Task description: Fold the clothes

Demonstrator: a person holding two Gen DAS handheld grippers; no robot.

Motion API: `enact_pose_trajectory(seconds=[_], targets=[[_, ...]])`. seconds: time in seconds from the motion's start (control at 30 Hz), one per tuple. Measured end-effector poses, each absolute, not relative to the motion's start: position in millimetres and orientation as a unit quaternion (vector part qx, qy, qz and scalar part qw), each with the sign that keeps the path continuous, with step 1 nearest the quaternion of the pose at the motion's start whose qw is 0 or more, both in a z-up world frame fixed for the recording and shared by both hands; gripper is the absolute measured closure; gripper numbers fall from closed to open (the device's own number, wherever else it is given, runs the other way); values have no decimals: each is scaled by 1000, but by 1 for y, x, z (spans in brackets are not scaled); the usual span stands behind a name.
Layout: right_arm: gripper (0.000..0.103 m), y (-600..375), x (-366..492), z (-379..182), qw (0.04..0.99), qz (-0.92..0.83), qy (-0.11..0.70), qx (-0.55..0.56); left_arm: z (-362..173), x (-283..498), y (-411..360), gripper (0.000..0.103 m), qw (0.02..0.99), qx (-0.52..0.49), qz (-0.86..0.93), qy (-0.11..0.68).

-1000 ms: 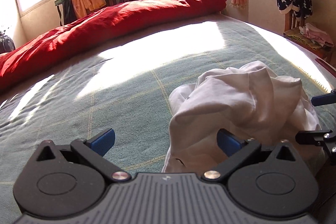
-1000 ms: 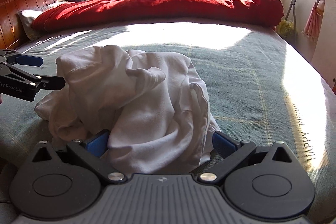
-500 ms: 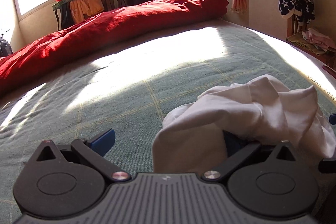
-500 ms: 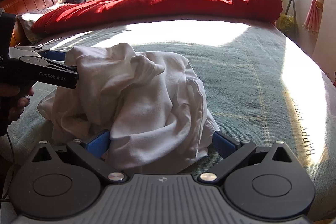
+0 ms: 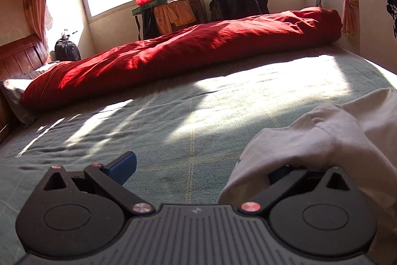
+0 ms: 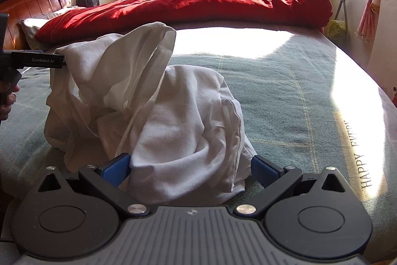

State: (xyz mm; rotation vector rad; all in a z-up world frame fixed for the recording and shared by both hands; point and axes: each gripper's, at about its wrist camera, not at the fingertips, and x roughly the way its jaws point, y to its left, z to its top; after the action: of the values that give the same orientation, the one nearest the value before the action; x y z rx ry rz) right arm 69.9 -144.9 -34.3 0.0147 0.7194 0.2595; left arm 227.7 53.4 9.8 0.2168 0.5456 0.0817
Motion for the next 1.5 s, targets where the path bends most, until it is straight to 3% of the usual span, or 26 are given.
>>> enact_pose_trajectory(seconds=[0.53,0.87,1.17,1.33,1.5], targets=[[0,-121,52,-7,919,225,320,-38,5,244,90,0,951,108,78,279],[0,-108,44,-30,900,199,330,-203,-9,243,121,0,942,98,96,306],[0,-100,68,-36,905,128,258,-312,-6,238,126,0,944,93,91,302],[0,-114,87,-19,932,107,237,-253,-4,237,124,0,944,100,91,300],[0,-112,108,-36,914,124,269,-278,-4,239,125,0,945,98,89,298]])
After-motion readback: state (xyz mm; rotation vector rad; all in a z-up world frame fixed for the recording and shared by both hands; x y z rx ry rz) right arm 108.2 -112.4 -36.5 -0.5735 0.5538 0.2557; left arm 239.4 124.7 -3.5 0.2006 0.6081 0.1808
